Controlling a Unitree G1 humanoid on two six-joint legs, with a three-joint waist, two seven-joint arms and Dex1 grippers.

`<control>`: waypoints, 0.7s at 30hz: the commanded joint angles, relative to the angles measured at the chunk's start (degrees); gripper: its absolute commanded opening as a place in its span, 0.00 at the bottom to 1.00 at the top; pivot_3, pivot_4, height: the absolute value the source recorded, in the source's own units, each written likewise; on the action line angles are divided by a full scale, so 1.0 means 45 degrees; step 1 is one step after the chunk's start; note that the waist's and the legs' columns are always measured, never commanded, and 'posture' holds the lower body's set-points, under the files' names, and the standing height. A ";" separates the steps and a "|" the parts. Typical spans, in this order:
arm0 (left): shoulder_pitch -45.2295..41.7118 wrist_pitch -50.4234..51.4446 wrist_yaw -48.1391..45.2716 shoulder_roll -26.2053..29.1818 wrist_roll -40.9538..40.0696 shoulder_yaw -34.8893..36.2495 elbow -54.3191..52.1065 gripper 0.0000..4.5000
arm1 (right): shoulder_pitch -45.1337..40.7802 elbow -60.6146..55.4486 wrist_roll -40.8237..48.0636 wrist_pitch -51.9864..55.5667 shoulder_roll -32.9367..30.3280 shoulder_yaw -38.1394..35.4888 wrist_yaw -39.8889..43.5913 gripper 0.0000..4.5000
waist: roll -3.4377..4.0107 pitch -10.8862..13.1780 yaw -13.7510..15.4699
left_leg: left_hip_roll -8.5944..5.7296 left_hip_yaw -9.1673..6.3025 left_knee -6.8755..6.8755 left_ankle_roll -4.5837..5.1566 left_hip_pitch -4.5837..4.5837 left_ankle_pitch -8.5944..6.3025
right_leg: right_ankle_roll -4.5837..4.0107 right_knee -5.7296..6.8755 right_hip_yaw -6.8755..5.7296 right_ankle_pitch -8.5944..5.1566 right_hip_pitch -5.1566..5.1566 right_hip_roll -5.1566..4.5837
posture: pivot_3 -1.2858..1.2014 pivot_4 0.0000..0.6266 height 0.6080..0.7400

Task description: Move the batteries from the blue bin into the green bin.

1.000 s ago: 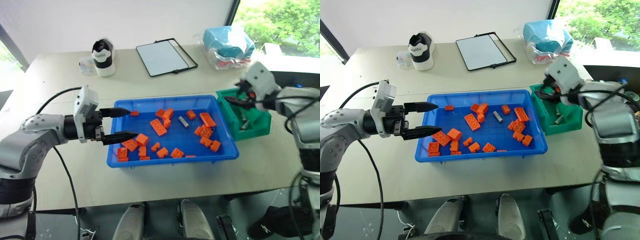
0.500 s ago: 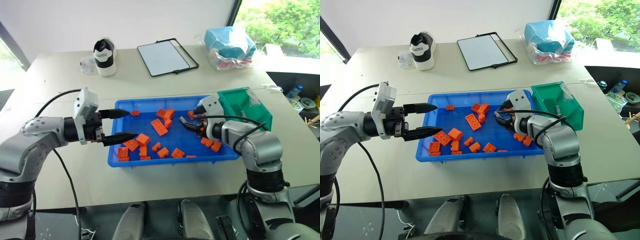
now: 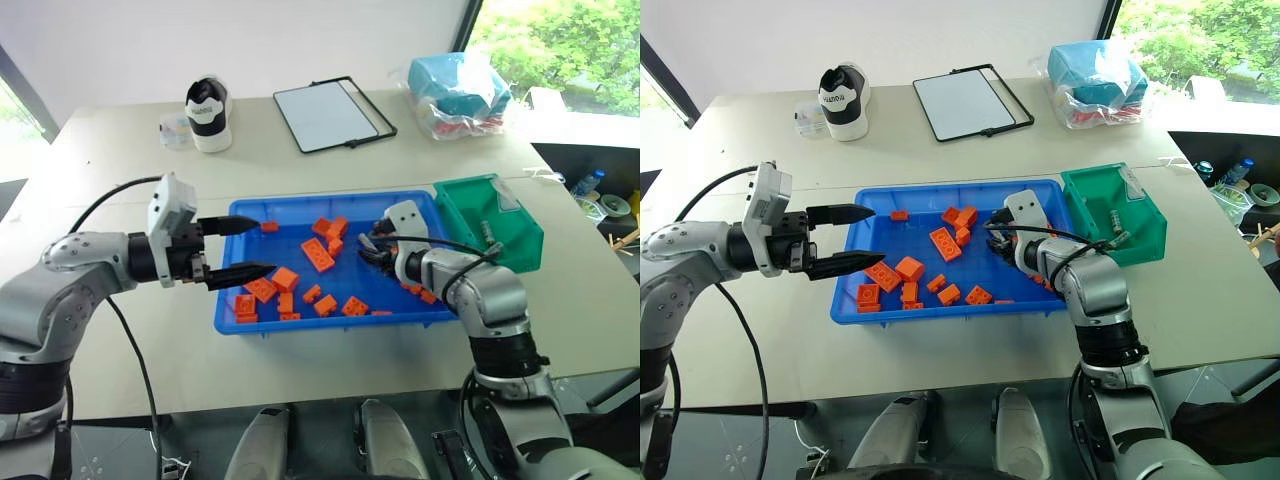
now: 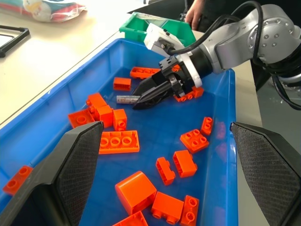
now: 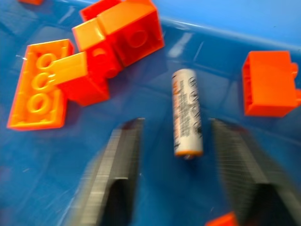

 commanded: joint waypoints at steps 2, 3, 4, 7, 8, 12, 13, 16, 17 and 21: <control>-0.0254 -0.0210 -0.0037 0.0010 -0.0081 0.0256 -0.0205 1.00 | 0.0008 -0.0928 0.0406 0.0370 -0.0160 -0.0054 0.0232 0.01 | 0.0000 0.0000 0.0002 | 0.0000 -0.0001 0.0000 0.0000 0.0000 0.0000 | 0.0000 0.0001 0.0000 0.0000 0.0000 0.0000 | 0.52 0.24 0.93; -0.0242 -0.0227 -0.0053 0.0009 -0.0068 0.0253 -0.0189 1.00 | 0.0011 -0.1212 0.0521 0.0544 -0.0216 -0.0113 0.0296 0.01 | 0.0001 0.0000 0.0011 | 0.0000 -0.0001 0.0000 0.0000 0.0000 0.0000 | 0.0000 0.0001 0.0000 0.0000 0.0000 0.0000 | 0.52 0.24 0.93; -0.0246 -0.0248 -0.0057 -0.0011 -0.0049 0.0230 -0.0177 1.00 | -0.0016 -0.1668 0.0714 0.0829 -0.0322 -0.0251 0.0405 0.01 | 0.0001 0.0000 0.0014 | 0.0000 -0.0002 0.0000 0.0000 0.0000 0.0000 | 0.0000 0.0001 0.0000 0.0000 0.0000 0.0000 | 0.52 0.24 0.93; -0.0292 -0.0297 -0.0037 -0.0093 -0.0003 0.0148 -0.0139 1.00 | -0.0792 -0.3576 0.1777 0.2475 -0.0760 -0.1423 0.0747 0.01 | 0.0006 0.0004 0.0027 | -0.0001 -0.0002 0.0000 0.0000 -0.0002 0.0000 | 0.0000 0.0000 0.0000 0.0000 -0.0001 -0.0002 | 0.52 0.24 0.93; -0.0304 -0.0300 -0.0028 -0.0124 0.0002 0.0133 -0.0137 1.00 | -0.1402 -0.4072 0.2198 0.3123 -0.1048 -0.2218 0.0878 0.01 | 0.0006 0.0004 0.0032 | -0.0001 -0.0005 0.0000 0.0000 -0.0005 0.0000 | 0.0000 0.0000 0.0000 0.0000 -0.0002 -0.0003 | 0.52 0.24 0.93; -0.0157 -0.0437 -0.0180 -0.0182 0.0087 0.0121 -0.0094 1.00 | -0.2463 -0.3718 0.2033 0.3241 -0.4507 -0.3703 0.1404 0.01 | 0.0018 0.0011 0.0186 | -0.0013 -0.0004 0.0031 0.0002 -0.0024 -0.0002 | -0.0002 -0.0014 -0.0012 -0.0004 0.0007 -0.0010 | 0.52 0.24 0.93; -0.0138 -0.0477 -0.0217 -0.0182 0.0109 0.0115 -0.0071 1.00 | -0.2349 -0.3560 0.2019 0.3083 -0.4935 -0.3661 0.1461 0.01 | -0.0014 -0.0008 0.0219 | -0.0014 -0.0005 0.0035 0.0010 -0.0027 -0.0007 | -0.0003 -0.0027 -0.0028 -0.0007 0.0022 -0.0008 | 0.52 0.24 0.93; -0.0186 -0.0611 -0.0287 -0.0210 0.0179 0.0021 0.0065 1.00 | -0.1504 -0.2825 0.1599 0.2517 -0.6097 -0.3781 0.1419 0.01 | -0.0063 -0.0037 0.0101 | 0.0007 0.0002 0.0034 0.0038 -0.0022 -0.0040 | 0.0001 -0.0041 -0.0039 -0.0010 0.0041 -0.0007 | 0.52 0.24 0.93; -0.0213 -0.0652 -0.0305 -0.0220 0.0208 -0.0015 0.0105 1.00 | -0.1211 -0.2749 0.1450 0.2321 -0.6319 -0.3712 0.1354 0.01 | -0.0056 -0.0033 0.0072 | 0.0007 0.0002 0.0034 0.0038 -0.0022 -0.0039 | -0.0005 -0.0041 -0.0037 -0.0013 0.0040 -0.0011 | 0.52 0.24 0.93; -0.0424 -0.0727 -0.0324 -0.0350 0.0287 -0.0157 0.0231 1.00 | -0.0330 -0.2550 0.1145 0.1922 -0.5910 -0.3937 0.0629 0.13 | -0.0003 -0.0001 0.0013 | 0.0006 0.0040 0.0068 0.0043 -0.0023 -0.0039 | -0.0018 -0.0023 0.0009 -0.0020 0.0021 -0.0017 | 0.52 0.24 0.93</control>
